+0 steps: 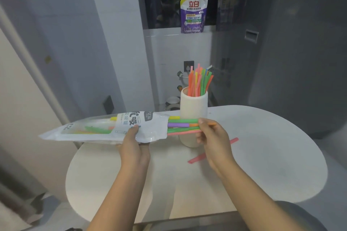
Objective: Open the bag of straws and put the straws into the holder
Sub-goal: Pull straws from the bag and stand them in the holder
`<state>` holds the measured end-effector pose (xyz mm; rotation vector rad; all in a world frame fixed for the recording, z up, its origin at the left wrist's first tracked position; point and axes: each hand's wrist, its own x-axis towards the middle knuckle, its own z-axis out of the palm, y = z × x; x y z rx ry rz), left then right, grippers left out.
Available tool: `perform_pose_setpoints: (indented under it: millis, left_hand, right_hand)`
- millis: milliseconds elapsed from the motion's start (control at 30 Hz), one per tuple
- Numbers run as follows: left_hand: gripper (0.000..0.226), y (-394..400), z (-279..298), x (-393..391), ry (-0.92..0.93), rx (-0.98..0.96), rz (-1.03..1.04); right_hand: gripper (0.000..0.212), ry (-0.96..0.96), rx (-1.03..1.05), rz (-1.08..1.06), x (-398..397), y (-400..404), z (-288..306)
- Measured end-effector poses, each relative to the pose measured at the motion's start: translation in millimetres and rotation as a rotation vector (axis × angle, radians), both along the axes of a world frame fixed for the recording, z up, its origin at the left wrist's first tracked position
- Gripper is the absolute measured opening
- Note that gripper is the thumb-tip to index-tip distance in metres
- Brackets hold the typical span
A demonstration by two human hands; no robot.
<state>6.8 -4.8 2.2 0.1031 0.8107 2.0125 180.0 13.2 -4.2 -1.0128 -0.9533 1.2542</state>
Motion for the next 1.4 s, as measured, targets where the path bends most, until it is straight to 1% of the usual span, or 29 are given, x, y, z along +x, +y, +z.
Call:
perform_pose_setpoints:
  millis: [100, 167, 233, 300, 333, 433, 467, 500, 533, 600, 700, 767, 900, 1000, 1033, 1167, 1267, 1333, 1400]
  left_hand:
    - [0.043, -0.6, -1.0, 2.9, -0.015, -0.011, -0.004]
    - [0.044, -0.3, -0.6, 5.3, -0.023, -0.008, -0.011]
    - [0.044, 0.2, -0.2, 8.9, -0.028, -0.005, -0.02]
    - [0.044, -0.4, -0.3, 13.9, -0.037, -0.011, -0.041]
    - [0.043, -1.5, -0.2, 16.1, -0.041, -0.013, -0.054]
    - [0.045, -4.2, 0.5, 19.4, -0.053, -0.003, -0.081]
    - [0.045, -4.4, 0.8, 18.8, -0.057, 0.005, -0.086]
    - [0.045, -4.4, 1.3, 17.9, -0.066, 0.011, -0.088]
    - [0.046, -3.7, 1.5, 16.7, -0.08, 0.014, -0.09]
    - [0.045, -2.4, 1.0, 15.1, -0.11, 0.014, -0.103]
    - [0.04, -1.8, -1.2, 17.0, -0.152, 0.016, -0.139]
    - [0.036, -1.7, -2.1, 18.1, -0.169, 0.018, -0.15]
    - [0.028, 0.1, -3.4, 16.6, -0.177, 0.008, -0.165]
    - [0.023, 0.7, -4.7, 17.5, -0.173, 0.003, -0.203]
    - [0.022, 0.0, -5.2, 18.0, -0.172, -0.001, -0.212]
    - [0.018, 0.1, -5.3, 16.6, -0.179, -0.012, -0.227]
    - [0.021, 1.1, -4.7, 13.8, -0.184, -0.013, -0.218]
    - [0.026, 1.9, -4.8, 12.4, -0.185, -0.008, -0.209]
    - [0.026, 2.4, -4.3, 10.9, -0.188, -0.016, -0.194]
  right_hand:
    - [0.021, 0.267, -0.019, 0.113, -2.4, -0.8, 1.2]
    - [0.038, 0.383, -0.038, 0.197, -9.9, -5.1, 2.4]
    - [0.054, 0.395, -0.057, 0.233, -17.3, -9.0, 3.2]
    - [0.061, 0.342, -0.078, 0.216, -22.7, -8.7, 1.9]
    - [0.06, 0.3, -0.088, 0.199, -24.1, -7.9, 1.8]
    - [0.049, 0.139, -0.126, 0.166, -23.9, -8.5, 8.6]
    - [0.049, 0.106, -0.124, 0.158, -22.2, -7.9, 9.8]
    - [0.05, 0.088, -0.101, 0.148, -19.4, -7.1, 10.7]
    - [0.047, 0.081, -0.055, 0.137, -16.6, -5.8, 11.6]
    - [0.035, 0.042, 0.032, 0.098, -11.7, -4.8, 15.1]
    - [0.038, -0.035, 0.073, -0.008, -6.2, -4.0, 21.9]
    - [0.044, 0.017, 0.1, -0.087, -4.1, -3.3, 28.6]
    - [0.053, 0.237, 0.126, -0.156, -0.9, -0.3, 52.0]
    - [0.049, 0.444, 0.158, -0.22, -5.9, 6.5, 69.4]
    - [0.05, 0.464, 0.18, -0.247, -8.8, 8.1, 75.3]
    - [0.057, 0.44, 0.218, -0.275, -18.7, 16.0, 104.7]
    - [0.064, 0.425, 0.236, -0.275, -24.2, 23.1, 129.4]
    - [0.06, 0.391, 0.249, -0.282, -27.3, 25.5, 144.3]
    - [0.05, 0.344, 0.255, -0.29, -27.4, 25.4, 157.7]
